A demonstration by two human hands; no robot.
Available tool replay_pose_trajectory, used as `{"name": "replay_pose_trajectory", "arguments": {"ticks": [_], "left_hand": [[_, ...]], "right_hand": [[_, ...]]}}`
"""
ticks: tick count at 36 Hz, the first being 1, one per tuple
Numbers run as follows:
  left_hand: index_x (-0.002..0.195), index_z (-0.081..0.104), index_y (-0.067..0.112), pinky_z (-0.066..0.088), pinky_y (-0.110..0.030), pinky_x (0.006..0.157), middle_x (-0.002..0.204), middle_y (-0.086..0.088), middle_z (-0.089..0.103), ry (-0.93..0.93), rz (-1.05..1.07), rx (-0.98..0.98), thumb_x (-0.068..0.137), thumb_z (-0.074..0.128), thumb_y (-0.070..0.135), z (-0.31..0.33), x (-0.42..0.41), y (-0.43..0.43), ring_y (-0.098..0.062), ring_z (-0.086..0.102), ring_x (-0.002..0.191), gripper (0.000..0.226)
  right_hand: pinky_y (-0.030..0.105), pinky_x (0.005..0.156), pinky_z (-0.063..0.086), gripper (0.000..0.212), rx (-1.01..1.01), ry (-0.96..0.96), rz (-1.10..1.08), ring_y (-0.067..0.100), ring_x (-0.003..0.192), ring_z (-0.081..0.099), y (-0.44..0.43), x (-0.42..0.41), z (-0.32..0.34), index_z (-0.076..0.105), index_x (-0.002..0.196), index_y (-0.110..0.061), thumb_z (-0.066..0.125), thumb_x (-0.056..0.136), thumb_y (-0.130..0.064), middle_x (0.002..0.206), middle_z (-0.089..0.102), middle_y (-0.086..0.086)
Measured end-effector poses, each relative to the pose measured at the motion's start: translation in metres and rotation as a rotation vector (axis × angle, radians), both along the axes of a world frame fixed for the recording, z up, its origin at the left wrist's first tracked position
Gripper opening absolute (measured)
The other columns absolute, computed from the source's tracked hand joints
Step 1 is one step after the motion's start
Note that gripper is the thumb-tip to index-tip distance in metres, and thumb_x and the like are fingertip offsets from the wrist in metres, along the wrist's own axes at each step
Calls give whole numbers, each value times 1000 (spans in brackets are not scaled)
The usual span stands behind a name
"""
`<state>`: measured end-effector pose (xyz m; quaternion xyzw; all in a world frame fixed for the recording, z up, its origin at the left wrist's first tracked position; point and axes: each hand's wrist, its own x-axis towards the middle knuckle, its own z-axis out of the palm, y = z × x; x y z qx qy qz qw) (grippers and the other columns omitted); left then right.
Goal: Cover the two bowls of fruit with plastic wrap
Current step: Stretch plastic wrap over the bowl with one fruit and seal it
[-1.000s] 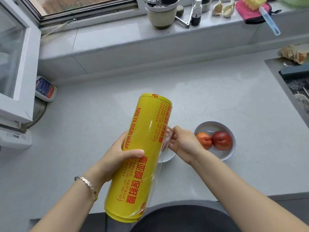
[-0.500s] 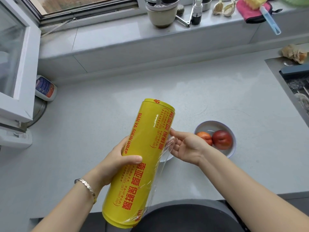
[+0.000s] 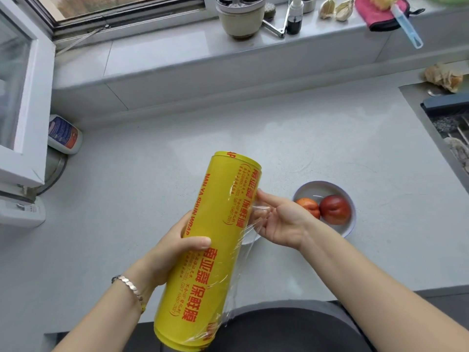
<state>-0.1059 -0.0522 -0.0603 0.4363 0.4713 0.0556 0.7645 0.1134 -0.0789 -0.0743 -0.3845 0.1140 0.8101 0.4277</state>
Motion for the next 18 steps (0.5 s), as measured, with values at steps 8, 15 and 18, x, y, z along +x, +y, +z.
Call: {"name": "replay_pose_trajectory", "arguments": {"ticks": [8,15,18], "left_hand": [[130,39,32,57,-47,76,120,-8,62,99,-7,70,29,88,59,-1,9,-5,-30,67,99,116],[128,40,32,59,-46,72,111,-4,64,250,148,201,34,83,57,0,18,-5,-27,69,90,106],[129,37,31,59,-45,74,112,-2,61,343,192,292,49,78,48,1,24,-5,-25,67,92,91]], "right_hand": [[12,26,30,30,-191,-8,-354,4,22,39,5,-11,-5,48,70,-9,40,98,-14,39,55,3],[12,36,35,18,6,-435,-640,0,34,42,2,-14,-9,47,77,-19,50,95,-16,42,44,-6],[12,40,39,18,86,-484,-607,0,37,44,1,-12,-9,46,78,-19,48,95,-20,42,45,-7]]}}
